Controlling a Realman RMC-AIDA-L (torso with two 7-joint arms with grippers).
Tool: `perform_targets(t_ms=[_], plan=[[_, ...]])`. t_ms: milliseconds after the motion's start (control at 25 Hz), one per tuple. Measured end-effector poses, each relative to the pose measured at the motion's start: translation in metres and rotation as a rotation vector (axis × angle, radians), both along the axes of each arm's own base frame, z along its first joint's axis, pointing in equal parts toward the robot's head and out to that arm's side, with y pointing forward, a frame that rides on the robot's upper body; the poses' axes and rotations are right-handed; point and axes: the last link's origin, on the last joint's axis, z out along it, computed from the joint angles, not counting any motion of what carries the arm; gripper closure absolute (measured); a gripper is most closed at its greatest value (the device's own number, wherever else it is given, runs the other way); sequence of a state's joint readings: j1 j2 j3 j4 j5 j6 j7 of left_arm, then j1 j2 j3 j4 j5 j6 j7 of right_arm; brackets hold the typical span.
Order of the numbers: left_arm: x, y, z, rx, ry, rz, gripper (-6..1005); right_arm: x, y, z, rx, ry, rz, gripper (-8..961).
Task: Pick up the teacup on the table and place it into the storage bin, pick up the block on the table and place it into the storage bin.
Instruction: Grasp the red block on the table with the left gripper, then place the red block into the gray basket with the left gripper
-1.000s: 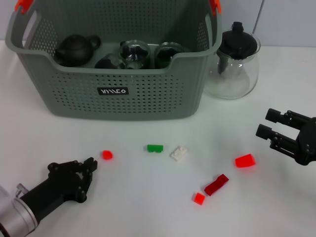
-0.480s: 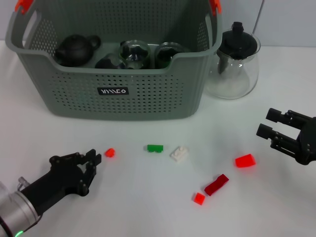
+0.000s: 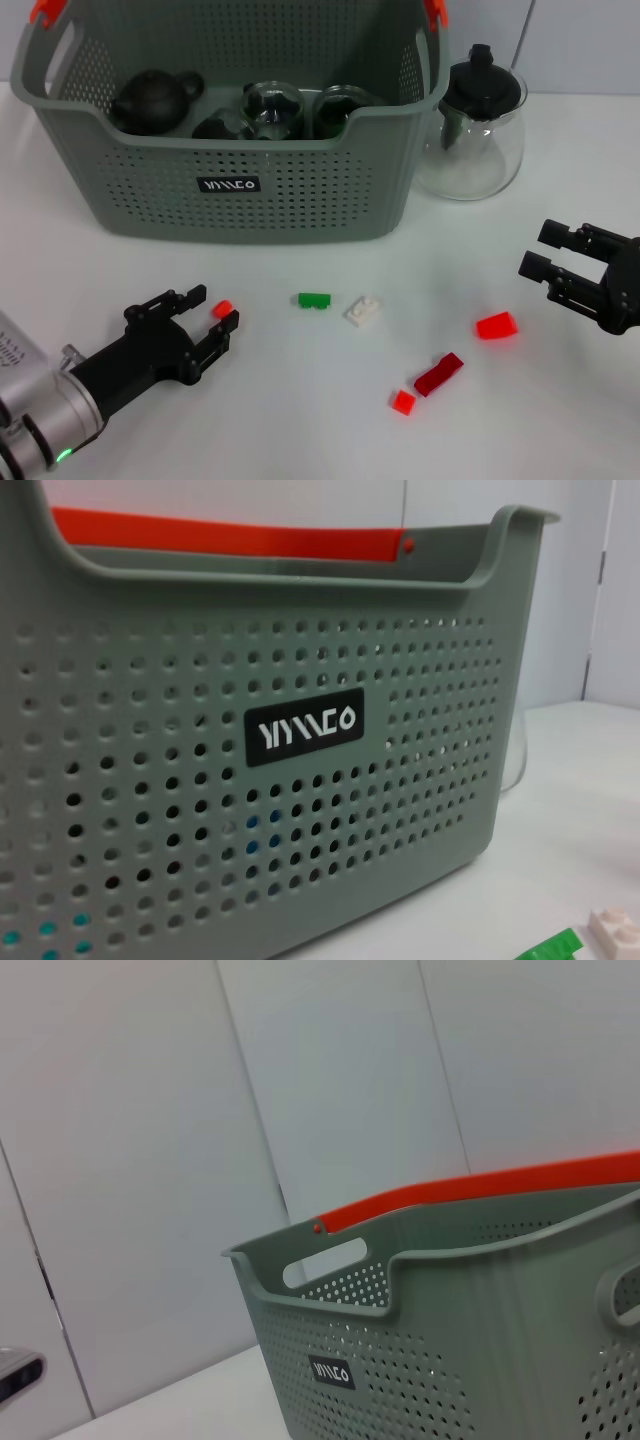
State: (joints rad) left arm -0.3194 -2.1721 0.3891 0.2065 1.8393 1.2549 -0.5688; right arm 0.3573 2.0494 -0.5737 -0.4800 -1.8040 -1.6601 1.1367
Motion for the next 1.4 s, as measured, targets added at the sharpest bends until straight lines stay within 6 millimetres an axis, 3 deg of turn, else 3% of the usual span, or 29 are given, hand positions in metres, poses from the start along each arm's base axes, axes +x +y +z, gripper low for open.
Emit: perform_targets(t_ms=[80, 320, 760, 1040, 1200, 1400], plan=[[0.0, 0.003, -0.002, -0.005, 0.008, 0.007, 554, 0.0, 0.0, 0.0, 0.0, 0.0, 0.0, 358], [0.002, 0.01, -0.009, -0.017, 0.039, 0.018, 475, 0.0, 0.0, 0.0, 0.0, 0.0, 0.001, 358], [0.0, 0.012, -0.012, -0.02, 0.056, 0.036, 546, 0.001, 0.0, 0.0, 0.001, 0.0, -0.002, 359], [0.001, 0.013, -0.011, -0.018, 0.054, 0.031, 762, 0.001, 0.0, 0.0, 0.002, -0.001, -0.003, 359], [0.002, 0.012, -0.01, -0.015, 0.042, 0.024, 778, 0.001, 0.0, 0.001, 0.002, -0.002, -0.003, 359], [0.007, 0.005, 0.017, -0.007, -0.096, -0.021, 788, 0.001, 0.0, 0.001, 0.003, -0.003, -0.003, 360]])
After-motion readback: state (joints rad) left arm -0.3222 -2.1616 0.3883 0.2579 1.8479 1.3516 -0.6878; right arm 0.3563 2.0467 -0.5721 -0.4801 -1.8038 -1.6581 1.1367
